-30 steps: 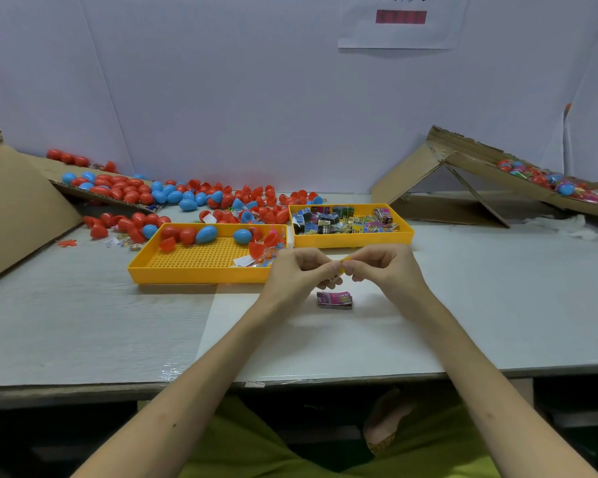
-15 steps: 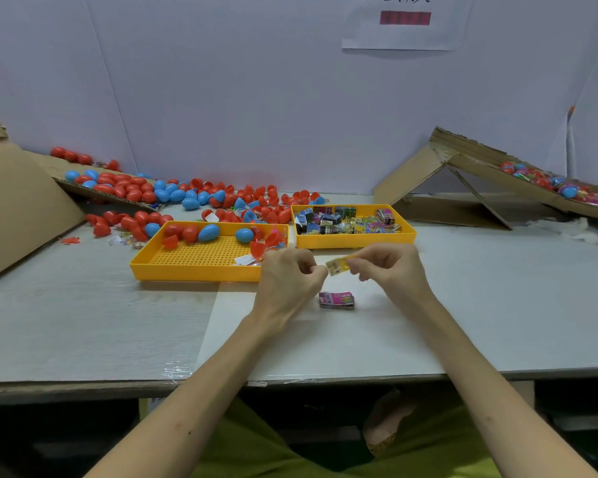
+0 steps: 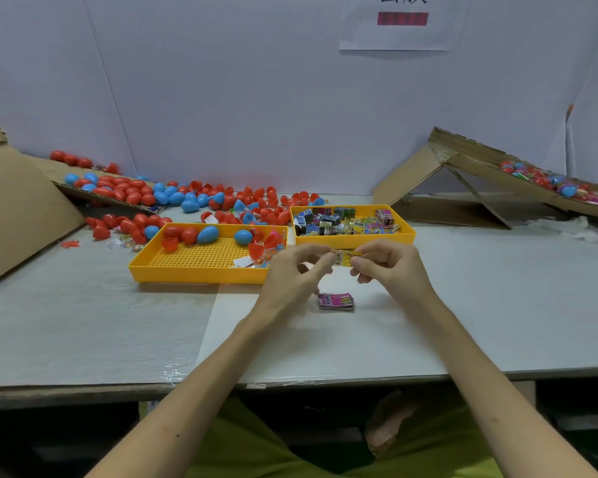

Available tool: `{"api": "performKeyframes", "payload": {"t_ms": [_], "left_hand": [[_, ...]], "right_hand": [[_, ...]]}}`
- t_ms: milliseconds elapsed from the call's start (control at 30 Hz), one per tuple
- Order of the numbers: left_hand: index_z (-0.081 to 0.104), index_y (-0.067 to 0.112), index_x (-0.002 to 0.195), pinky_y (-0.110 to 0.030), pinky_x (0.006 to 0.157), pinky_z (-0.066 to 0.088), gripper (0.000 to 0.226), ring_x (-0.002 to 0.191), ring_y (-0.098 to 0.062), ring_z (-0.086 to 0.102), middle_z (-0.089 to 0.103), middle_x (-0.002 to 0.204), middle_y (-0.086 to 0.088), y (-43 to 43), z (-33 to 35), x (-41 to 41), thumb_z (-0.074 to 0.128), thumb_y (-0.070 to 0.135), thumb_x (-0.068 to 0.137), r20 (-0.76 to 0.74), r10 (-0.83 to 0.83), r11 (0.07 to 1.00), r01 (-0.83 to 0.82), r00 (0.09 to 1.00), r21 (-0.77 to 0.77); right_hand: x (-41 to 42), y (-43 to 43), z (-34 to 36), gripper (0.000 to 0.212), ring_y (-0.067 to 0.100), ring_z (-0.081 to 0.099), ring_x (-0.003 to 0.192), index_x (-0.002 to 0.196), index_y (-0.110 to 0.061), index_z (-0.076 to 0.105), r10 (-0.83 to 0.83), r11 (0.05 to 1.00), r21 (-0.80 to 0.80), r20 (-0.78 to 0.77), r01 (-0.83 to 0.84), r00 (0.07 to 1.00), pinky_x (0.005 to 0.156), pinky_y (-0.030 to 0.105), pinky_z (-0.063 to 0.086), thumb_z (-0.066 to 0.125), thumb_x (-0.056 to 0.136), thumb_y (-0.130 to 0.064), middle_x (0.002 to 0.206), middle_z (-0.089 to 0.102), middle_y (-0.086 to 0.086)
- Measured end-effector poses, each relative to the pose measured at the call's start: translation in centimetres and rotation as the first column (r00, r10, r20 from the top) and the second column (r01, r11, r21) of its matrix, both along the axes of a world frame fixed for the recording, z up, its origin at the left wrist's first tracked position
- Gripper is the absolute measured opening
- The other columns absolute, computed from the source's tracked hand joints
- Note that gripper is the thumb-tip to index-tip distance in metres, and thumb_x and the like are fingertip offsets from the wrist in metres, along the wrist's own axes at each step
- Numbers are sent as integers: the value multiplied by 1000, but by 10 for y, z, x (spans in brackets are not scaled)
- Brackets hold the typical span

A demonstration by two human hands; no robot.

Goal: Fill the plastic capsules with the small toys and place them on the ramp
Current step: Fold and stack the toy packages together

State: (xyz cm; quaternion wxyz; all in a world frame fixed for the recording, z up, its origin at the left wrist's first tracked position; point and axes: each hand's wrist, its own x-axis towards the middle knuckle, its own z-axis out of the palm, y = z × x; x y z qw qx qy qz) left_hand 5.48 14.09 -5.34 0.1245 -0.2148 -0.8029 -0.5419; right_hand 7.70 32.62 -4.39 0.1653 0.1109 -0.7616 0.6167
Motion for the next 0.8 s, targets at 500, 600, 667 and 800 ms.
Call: {"api": "performKeyframes", "payload": {"t_ms": [500,600,667,800], "left_hand": [[67,17,75,-16,53,46,18,55,-9,62,69,62,6,-1,0,0,71,20,93,85,-166,986,164,982,27],[68,14,78,-17,53,46,13,54,-8,62,68,60,7,0,-1,0,74,16,90,78,-172,985,171,982,30],[68,10,80,-17,54,48,13,54,-6,62,68,61,7,0,-1,0,74,16,90,62,-164,986,163,984,30],[67,12,88,-19,54,50,12,59,-5,65,68,69,7,0,0,2,74,21,90,29,-161,986,160,986,40]], "right_hand": [[-2,0,-3,10,8,63,70,83,-20,72,77,995,64,14,-78,997,62,20,50,75,85,-11,74,70,-10],[-3,2,-2,12,11,64,67,82,-18,73,47,999,26,5,-48,999,62,22,52,72,88,-8,70,71,-5],[-2,3,-1,12,13,67,65,83,-17,74,61,998,9,-1,-61,998,62,22,52,71,88,-7,70,72,-3],[-1,1,-3,8,19,71,66,88,-14,74,117,992,37,0,-117,993,63,24,52,70,89,-7,77,76,2]]}}
